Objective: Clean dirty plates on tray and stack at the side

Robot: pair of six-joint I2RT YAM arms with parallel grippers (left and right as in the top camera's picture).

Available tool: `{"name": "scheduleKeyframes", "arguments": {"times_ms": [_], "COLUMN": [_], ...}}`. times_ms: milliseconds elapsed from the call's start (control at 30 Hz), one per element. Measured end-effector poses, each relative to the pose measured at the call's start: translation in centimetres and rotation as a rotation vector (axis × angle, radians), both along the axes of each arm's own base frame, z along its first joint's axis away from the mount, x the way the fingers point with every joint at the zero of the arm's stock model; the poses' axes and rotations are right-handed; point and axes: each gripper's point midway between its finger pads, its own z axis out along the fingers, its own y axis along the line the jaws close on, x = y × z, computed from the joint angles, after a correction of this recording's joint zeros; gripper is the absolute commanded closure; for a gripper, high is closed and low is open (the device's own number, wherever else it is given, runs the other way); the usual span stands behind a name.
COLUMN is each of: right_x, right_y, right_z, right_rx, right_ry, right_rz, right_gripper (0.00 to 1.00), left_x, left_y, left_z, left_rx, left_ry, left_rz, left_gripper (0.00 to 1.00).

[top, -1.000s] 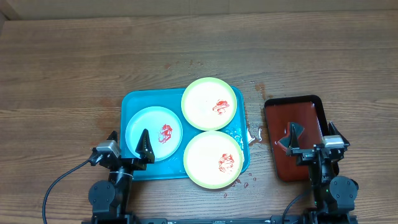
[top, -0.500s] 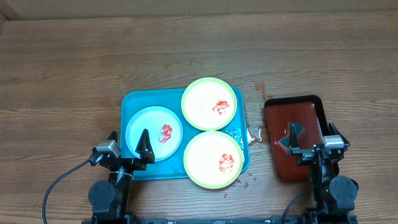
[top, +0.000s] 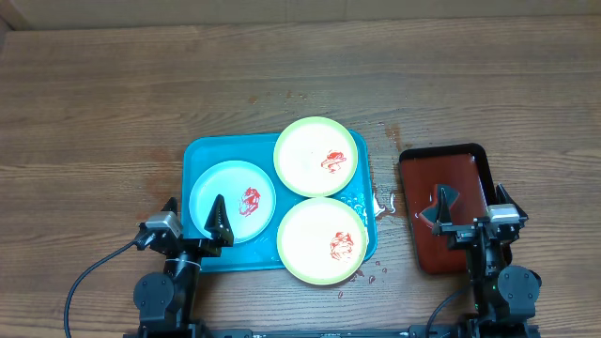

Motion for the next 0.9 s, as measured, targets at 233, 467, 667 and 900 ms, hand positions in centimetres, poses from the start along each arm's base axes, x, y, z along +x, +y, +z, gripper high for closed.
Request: {"name": "scheduleKeyframes", "arguments": {"times_ms": [233, 467, 667, 900], "right_x": [0.0, 0.0, 0.0, -0.1], "right_y": [0.0, 0.0, 0.0, 1.2], "right_z": [0.0, 0.0, 0.5, -1.1], "right_rx": [0.000, 0.000, 0.001, 0.138], "right_ry": [0.000, 0.000, -0.019, 0.055], "right_rz": [0.000, 0.000, 0.002, 0.061], "right_gripper": [0.00, 0.00, 0.00, 0.00], "left_x": [0.0, 0.0, 0.0, 0.0], "left_y": [0.0, 0.0, 0.0, 0.0], "left_z": [0.0, 0.0, 0.0, 0.0], "left_rx": [0.000, 0.000, 0.000, 0.000], "left_ry": [0.000, 0.000, 0.000, 0.000], "left_rz": [0.000, 0.000, 0.000, 0.000], "left_gripper": [0.00, 0.00, 0.00, 0.01]}}
